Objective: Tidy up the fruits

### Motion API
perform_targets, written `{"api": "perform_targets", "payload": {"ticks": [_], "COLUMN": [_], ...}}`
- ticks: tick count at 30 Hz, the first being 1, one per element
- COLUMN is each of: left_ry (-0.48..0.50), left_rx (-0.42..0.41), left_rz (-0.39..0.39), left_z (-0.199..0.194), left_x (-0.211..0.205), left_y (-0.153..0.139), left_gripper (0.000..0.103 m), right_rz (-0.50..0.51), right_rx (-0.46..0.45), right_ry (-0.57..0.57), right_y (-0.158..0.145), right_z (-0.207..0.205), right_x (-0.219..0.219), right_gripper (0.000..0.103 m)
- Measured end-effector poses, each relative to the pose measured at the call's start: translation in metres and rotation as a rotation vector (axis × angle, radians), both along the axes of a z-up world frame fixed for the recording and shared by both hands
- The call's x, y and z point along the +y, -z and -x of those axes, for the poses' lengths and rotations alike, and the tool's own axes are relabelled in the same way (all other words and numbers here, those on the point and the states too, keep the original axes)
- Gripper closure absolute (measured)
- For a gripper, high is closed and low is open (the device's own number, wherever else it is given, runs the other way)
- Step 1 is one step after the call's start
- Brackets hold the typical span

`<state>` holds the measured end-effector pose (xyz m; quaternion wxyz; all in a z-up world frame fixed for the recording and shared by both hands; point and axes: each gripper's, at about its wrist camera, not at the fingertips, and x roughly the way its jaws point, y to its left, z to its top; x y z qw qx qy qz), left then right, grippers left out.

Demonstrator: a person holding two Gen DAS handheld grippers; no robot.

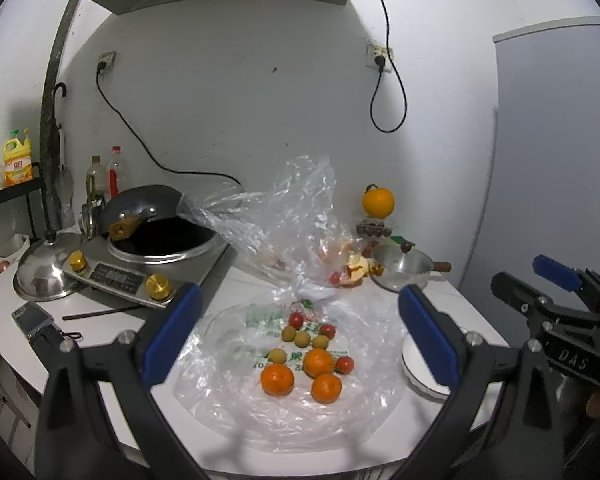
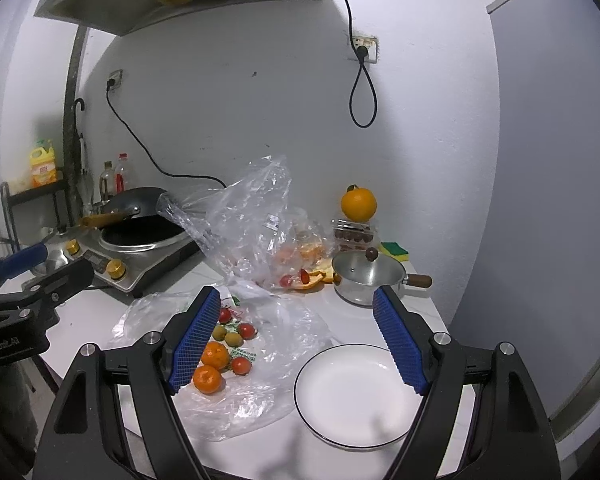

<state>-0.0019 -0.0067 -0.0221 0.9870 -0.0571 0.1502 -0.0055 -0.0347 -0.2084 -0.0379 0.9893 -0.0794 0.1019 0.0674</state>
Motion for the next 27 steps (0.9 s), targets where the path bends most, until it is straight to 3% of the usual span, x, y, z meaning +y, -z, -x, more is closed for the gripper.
{"api": "perform_targets", "payload": {"ticks": [27], "left_ry": [-0.003], "left_rx": [-0.001], "left_rz": [0.008], "left_z": [0.0033], "left_x": [0.0040], "left_y": [0.0025], "left_gripper": [0.003], "right_rz": [0.021], "right_rx": [0.009], "right_ry": [-0.018], "right_y": [0.0033], "right_z": [-0.0019], "right_x": [0.0078], "right_gripper": [0.022]}}
